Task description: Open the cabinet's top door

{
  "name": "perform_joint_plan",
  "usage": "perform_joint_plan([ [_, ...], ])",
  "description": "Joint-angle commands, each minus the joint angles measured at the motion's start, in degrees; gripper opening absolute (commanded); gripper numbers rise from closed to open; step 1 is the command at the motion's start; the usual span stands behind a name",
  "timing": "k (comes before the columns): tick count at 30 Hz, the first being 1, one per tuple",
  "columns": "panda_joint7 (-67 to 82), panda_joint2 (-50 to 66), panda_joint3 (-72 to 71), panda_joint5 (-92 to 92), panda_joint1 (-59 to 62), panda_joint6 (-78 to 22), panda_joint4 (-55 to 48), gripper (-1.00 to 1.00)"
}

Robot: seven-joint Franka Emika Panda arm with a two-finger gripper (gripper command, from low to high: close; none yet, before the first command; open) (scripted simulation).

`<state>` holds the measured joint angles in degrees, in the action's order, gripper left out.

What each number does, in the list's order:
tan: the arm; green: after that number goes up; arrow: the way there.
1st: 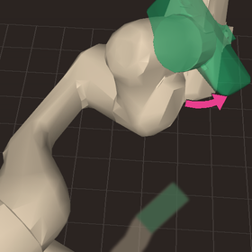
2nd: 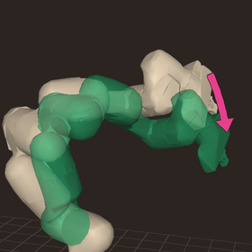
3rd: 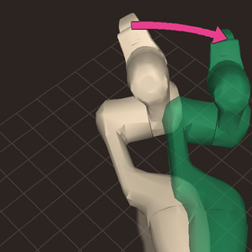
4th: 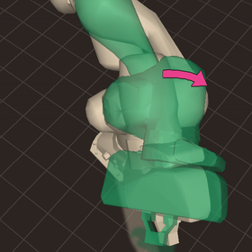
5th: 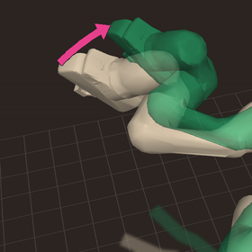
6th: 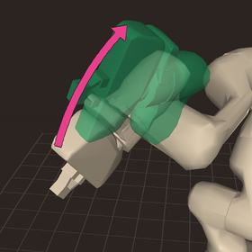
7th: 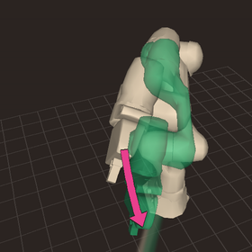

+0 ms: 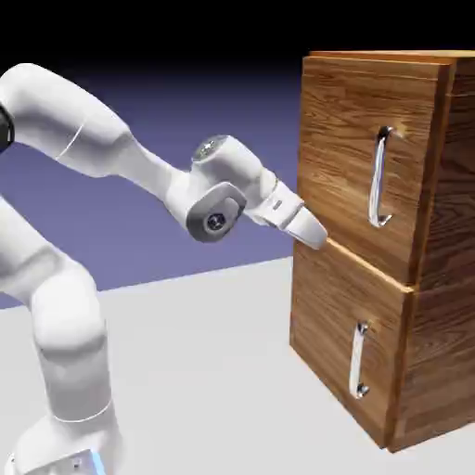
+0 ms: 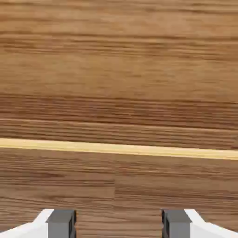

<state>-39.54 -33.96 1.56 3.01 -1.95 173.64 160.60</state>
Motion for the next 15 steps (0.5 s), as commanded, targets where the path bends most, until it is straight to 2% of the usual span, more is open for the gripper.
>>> perform_joint_plan([
  [1,2.4,-1.1,1.3,2.5,-1.1,-0.3,-0.3,0.0],
  [15,36.3,-16.1,19.3,37.4,-15.7,-4.5,-5.0,0.0],
])
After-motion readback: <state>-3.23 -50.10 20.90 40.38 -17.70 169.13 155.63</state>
